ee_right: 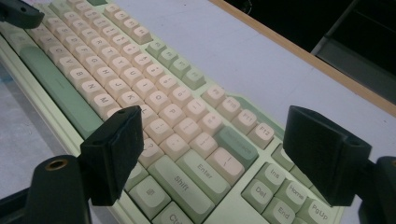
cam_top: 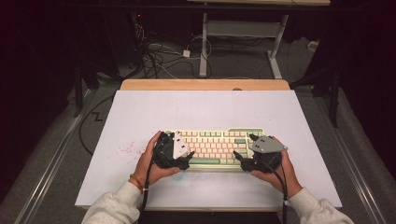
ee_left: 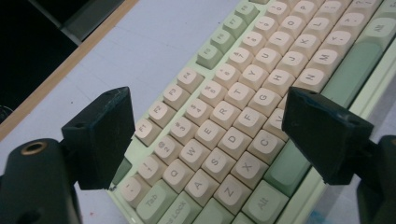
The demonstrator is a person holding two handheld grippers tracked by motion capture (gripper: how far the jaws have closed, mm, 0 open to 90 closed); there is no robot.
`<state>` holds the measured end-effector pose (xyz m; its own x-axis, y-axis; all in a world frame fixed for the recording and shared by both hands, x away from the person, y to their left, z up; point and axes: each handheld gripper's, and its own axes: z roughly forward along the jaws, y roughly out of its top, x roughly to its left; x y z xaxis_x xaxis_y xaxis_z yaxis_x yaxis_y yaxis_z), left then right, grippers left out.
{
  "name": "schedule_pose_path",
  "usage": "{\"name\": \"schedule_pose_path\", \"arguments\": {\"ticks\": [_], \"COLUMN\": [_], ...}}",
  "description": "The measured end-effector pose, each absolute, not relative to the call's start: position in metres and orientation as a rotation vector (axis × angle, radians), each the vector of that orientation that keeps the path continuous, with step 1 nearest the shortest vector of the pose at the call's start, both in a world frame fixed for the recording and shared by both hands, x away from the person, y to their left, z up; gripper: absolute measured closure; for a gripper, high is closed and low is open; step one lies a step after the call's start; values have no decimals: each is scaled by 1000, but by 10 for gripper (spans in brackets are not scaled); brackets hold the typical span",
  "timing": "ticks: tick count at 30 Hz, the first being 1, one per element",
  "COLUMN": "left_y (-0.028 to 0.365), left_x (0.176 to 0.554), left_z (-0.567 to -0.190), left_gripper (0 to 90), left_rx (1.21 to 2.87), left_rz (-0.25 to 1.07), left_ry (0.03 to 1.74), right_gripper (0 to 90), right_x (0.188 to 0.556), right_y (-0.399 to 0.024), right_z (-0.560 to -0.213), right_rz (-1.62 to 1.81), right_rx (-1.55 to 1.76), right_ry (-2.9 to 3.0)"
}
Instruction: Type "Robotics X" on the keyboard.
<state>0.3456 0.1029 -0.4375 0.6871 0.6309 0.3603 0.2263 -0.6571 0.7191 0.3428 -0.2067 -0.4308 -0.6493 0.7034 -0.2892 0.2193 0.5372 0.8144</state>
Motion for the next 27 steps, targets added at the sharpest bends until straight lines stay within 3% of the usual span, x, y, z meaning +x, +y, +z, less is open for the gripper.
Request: {"name": "schedule_pose_path", "arguments": {"ticks": [27], "left_y": [122], "left_x": [333], "left_z": [-435], "left_gripper": [158], "left_rx": [2262], "left_rz": [858], "left_ry": [628], "right_gripper": [209], "right_x": [330], "right_y": [-217], "right_z": [-423], "right_rz": [962], "right_rx": [721], "right_ry": [2132]}}
